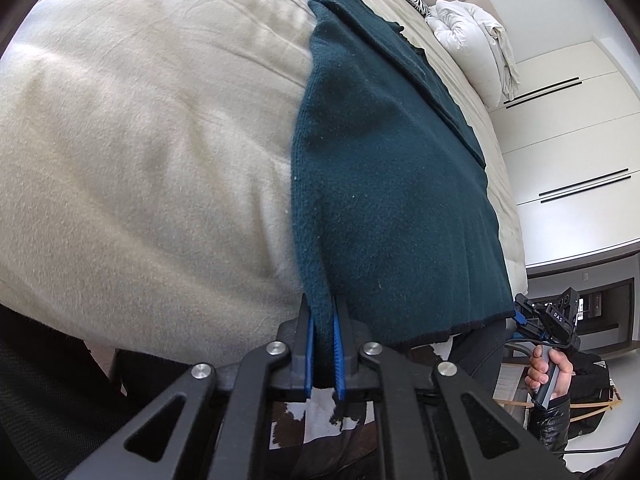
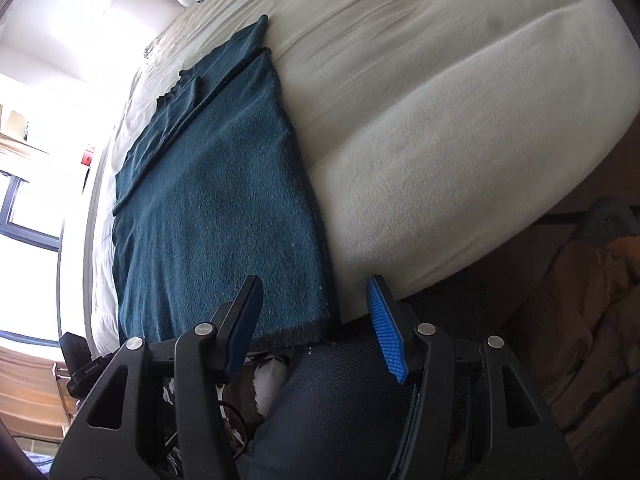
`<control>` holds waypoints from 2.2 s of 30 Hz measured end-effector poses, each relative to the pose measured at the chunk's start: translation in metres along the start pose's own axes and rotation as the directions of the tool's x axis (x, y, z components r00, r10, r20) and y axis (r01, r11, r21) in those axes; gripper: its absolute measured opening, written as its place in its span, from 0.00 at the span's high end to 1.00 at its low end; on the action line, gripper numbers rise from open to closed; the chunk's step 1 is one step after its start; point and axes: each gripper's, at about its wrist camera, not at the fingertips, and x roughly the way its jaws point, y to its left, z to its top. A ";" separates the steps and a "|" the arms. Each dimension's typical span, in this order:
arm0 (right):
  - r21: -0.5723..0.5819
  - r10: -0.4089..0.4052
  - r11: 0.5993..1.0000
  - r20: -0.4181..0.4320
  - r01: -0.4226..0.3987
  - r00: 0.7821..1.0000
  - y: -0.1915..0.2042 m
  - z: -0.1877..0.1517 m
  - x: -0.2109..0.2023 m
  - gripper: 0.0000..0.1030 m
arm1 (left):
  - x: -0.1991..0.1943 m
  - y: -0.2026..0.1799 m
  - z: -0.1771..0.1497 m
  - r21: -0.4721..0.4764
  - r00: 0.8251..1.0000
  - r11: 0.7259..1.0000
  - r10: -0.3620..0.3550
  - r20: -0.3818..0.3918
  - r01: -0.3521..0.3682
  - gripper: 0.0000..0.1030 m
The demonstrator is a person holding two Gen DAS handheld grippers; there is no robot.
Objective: Fold small clothes
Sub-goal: 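Grasp the sweater hem with the left gripper and lift it toward the collar, then carry the held hem over toward the collar with the left gripper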
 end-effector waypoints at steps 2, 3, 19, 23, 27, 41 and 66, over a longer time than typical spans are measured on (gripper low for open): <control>0.010 0.012 1.000 -0.004 -0.012 1.000 -0.003 0.001 0.000 0.48 | 0.000 -0.001 0.000 0.003 1.000 1.000 -0.002 -0.001 0.002 0.91; 0.012 0.019 1.000 -0.008 -0.019 1.000 -0.004 0.001 0.000 0.48 | -0.001 0.000 0.001 0.007 1.000 1.000 -0.002 -0.001 0.002 0.91; -0.030 0.037 0.999 -0.008 -0.037 0.999 0.005 0.002 -0.004 0.94 | -0.015 -0.011 -0.003 0.068 0.999 0.997 0.024 0.030 -0.026 0.94; -0.050 0.062 0.997 0.013 -0.062 0.998 0.016 0.005 -0.009 0.94 | -0.025 -0.017 -0.001 0.078 0.999 0.997 0.003 0.054 -0.007 0.94; -0.079 0.106 0.992 0.038 -0.103 0.994 0.036 0.011 -0.018 0.94 | -0.039 -0.021 0.005 0.076 0.995 0.997 -0.036 0.088 0.029 0.94; -0.104 0.293 0.955 0.160 -0.279 0.943 0.095 0.060 -0.038 0.94 | -0.081 -0.043 0.052 0.081 0.958 0.983 -0.177 0.227 0.163 0.94; -0.067 0.256 0.966 0.377 -0.249 0.890 0.128 0.220 -0.015 0.94 | -0.067 -0.054 0.206 -0.076 0.898 0.956 -0.238 0.369 0.285 0.94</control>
